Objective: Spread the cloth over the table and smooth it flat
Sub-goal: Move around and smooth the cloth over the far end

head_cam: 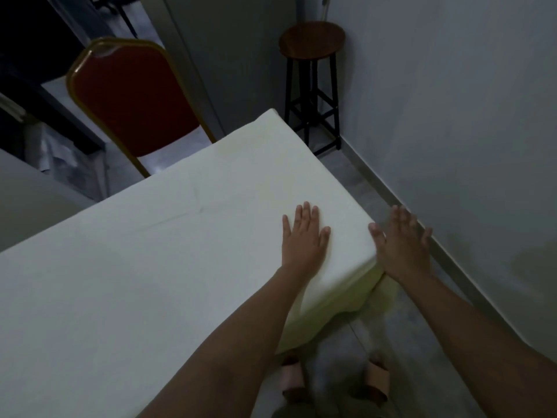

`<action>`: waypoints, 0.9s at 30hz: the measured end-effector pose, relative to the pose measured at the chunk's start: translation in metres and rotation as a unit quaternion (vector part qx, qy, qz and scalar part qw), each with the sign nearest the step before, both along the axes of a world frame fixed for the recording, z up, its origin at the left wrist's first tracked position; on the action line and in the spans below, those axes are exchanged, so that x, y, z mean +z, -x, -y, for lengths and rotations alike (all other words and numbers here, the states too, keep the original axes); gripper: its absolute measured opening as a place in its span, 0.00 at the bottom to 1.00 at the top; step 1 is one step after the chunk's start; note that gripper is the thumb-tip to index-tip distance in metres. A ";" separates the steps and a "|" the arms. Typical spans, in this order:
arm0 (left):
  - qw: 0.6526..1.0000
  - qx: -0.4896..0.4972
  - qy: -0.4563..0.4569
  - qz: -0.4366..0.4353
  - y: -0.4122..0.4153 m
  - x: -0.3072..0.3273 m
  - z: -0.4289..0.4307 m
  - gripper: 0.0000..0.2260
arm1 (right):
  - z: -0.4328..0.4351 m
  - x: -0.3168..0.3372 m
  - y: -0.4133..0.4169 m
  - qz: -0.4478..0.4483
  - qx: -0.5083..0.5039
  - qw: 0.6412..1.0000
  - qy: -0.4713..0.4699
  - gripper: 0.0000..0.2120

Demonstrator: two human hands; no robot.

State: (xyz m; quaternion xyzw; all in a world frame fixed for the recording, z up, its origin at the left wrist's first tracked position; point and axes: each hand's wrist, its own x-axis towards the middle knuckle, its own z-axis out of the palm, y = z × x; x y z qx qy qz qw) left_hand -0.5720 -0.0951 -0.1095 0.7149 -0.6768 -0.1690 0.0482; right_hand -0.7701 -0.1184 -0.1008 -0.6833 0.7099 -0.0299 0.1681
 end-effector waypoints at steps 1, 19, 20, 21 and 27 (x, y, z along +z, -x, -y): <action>1.000 0.009 -0.003 -0.003 0.004 0.001 -0.002 0.26 | -0.006 0.002 -0.005 0.002 0.016 1.000 0.021 0.36; 0.990 0.134 -0.040 -0.001 0.029 0.010 -0.054 0.24 | -0.006 0.000 0.015 0.023 0.253 0.967 -0.009 0.33; 0.990 0.136 -0.037 -0.002 0.030 0.009 -0.054 0.24 | -0.012 -0.001 0.015 0.021 0.244 0.970 0.007 0.32; 0.990 0.138 -0.034 -0.001 0.030 0.008 -0.054 0.24 | -0.018 -0.002 0.015 0.020 0.237 0.971 0.021 0.32; 0.990 0.136 -0.026 0.009 0.026 0.003 -0.050 0.24 | -0.012 -0.002 0.012 0.015 0.246 0.969 -0.010 0.33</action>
